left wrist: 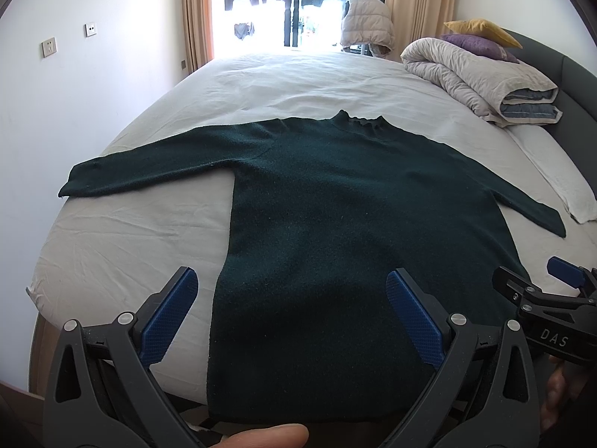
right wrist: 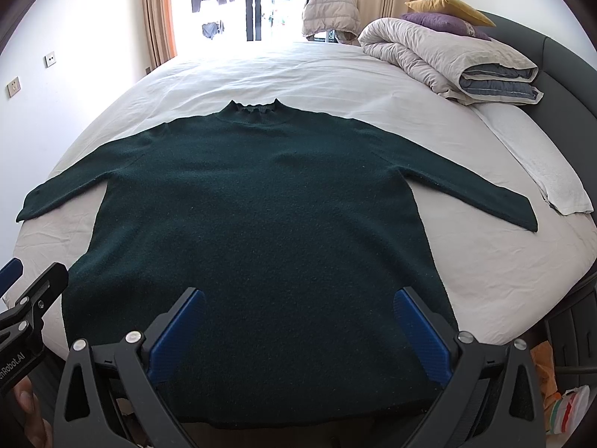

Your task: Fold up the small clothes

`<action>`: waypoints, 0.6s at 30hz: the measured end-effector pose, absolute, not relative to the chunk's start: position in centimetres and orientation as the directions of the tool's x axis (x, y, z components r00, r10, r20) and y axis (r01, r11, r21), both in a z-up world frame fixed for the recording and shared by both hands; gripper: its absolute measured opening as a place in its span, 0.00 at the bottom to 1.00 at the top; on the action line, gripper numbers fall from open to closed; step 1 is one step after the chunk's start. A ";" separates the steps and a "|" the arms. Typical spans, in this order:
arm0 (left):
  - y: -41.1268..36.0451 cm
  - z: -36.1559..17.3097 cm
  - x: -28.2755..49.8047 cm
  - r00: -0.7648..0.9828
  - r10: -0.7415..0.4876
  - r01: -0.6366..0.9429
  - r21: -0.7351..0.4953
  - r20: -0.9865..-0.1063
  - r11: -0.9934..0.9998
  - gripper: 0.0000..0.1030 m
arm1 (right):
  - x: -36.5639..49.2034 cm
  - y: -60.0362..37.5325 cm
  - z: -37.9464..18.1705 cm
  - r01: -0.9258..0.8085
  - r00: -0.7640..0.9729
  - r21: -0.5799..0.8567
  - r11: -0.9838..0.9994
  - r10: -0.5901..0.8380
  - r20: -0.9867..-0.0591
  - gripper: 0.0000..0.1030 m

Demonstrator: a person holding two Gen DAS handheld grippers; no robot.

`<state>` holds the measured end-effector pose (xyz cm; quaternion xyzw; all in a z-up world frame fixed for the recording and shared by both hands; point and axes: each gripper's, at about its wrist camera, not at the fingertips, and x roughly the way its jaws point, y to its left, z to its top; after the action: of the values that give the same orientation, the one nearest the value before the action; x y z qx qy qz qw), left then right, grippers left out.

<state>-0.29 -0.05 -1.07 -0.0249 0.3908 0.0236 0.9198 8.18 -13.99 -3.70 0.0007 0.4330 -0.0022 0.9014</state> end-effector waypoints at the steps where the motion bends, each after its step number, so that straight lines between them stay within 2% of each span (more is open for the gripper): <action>1: 0.0 -1.1 -0.2 0.693 0.025 -0.063 -0.025 -0.720 0.998 1.00 | 8.2 -14.0 -3.7 0.005 0.625 -0.001 1.000 -0.004 -0.780 1.00; 18: 0.6 -1.6 -0.4 0.692 0.006 -0.087 -0.076 -0.722 0.993 1.00 | 8.7 -13.3 -3.6 -0.003 0.615 -0.019 1.000 -0.014 -0.788 1.00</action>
<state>-0.44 0.64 -1.57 -0.0520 0.3914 0.0252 0.9184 8.65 -13.26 -3.61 -0.0093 0.4386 -0.0031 0.8986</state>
